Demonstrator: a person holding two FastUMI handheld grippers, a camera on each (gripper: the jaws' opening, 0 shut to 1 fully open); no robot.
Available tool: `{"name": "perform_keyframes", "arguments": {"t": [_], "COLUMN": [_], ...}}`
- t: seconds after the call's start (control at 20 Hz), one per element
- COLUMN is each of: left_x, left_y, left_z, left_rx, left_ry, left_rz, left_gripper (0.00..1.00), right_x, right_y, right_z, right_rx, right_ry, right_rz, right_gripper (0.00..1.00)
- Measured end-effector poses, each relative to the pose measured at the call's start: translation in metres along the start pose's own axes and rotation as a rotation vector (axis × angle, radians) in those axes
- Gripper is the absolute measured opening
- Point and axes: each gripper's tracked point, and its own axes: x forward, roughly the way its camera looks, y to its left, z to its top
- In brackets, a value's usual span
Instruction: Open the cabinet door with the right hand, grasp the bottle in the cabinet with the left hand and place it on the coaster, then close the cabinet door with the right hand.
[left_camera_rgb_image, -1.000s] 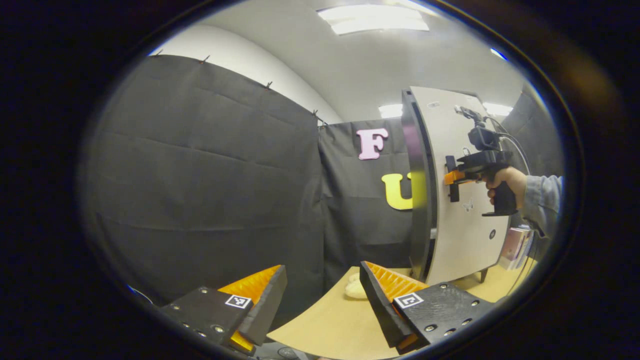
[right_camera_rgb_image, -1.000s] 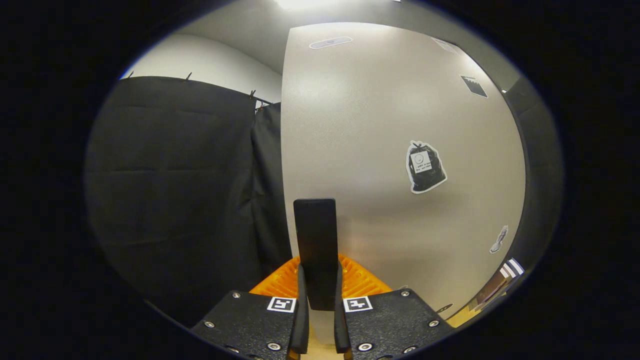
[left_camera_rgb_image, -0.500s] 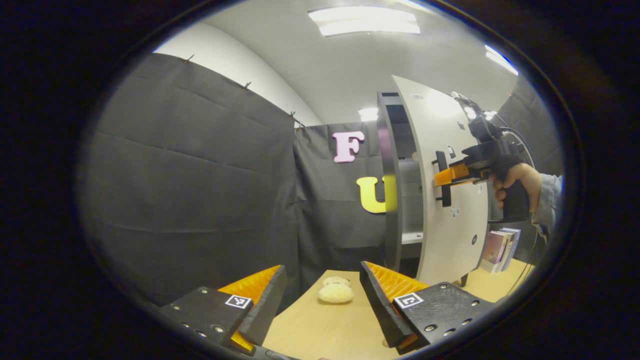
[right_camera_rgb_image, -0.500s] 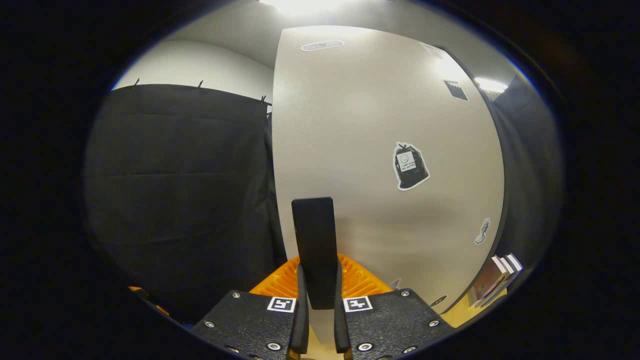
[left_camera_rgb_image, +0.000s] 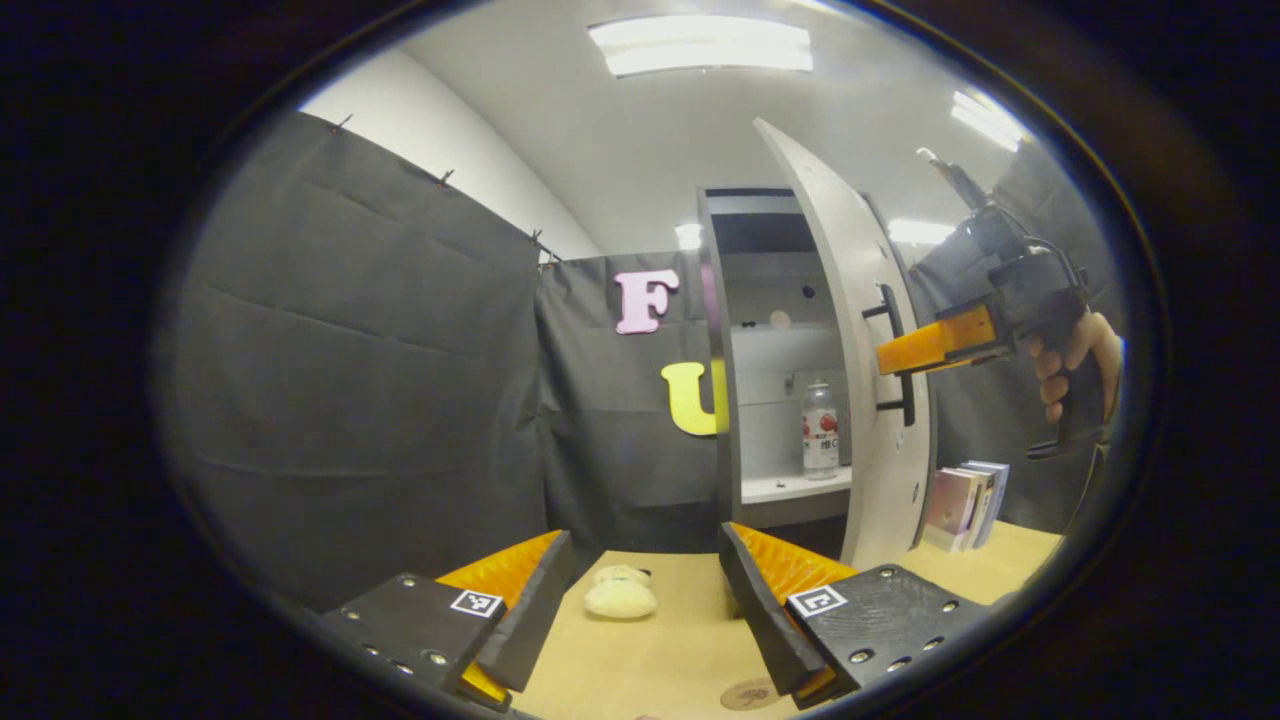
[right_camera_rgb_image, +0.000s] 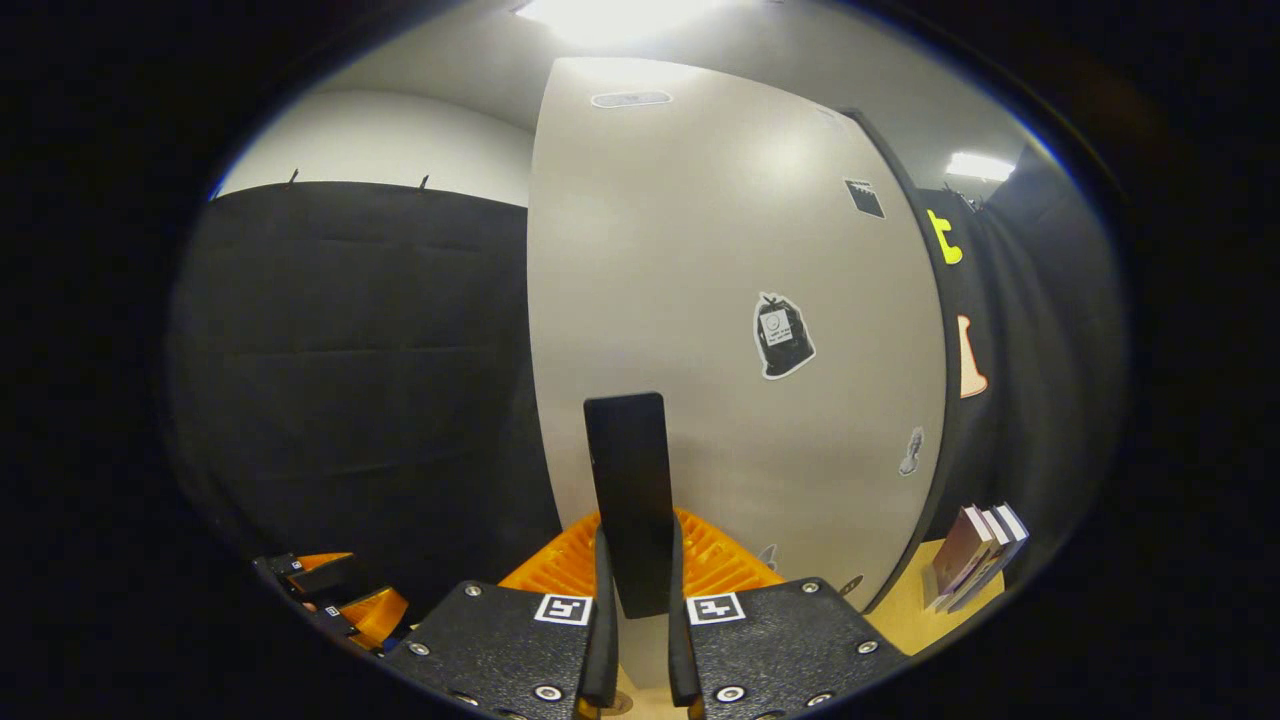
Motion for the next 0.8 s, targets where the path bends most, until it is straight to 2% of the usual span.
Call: {"name": "perform_keyframes", "arguments": {"t": [0.45, 0.8], "left_x": [0.022, 0.014], "left_y": [-0.082, -0.138], "left_z": [0.007, 0.014], "left_rx": [-0.021, -0.042], "left_ry": [-0.010, -0.016], "left_rz": [-0.121, -0.203], "left_gripper": [0.88, 0.88], "right_x": [-0.052, -0.097], "right_y": [-0.027, -0.078], "right_z": [0.005, 0.011], "right_rx": [0.004, -0.004], "right_ry": [-0.019, -0.041], "right_rz": [-0.043, -0.179], "right_gripper": [0.20, 0.19]}}
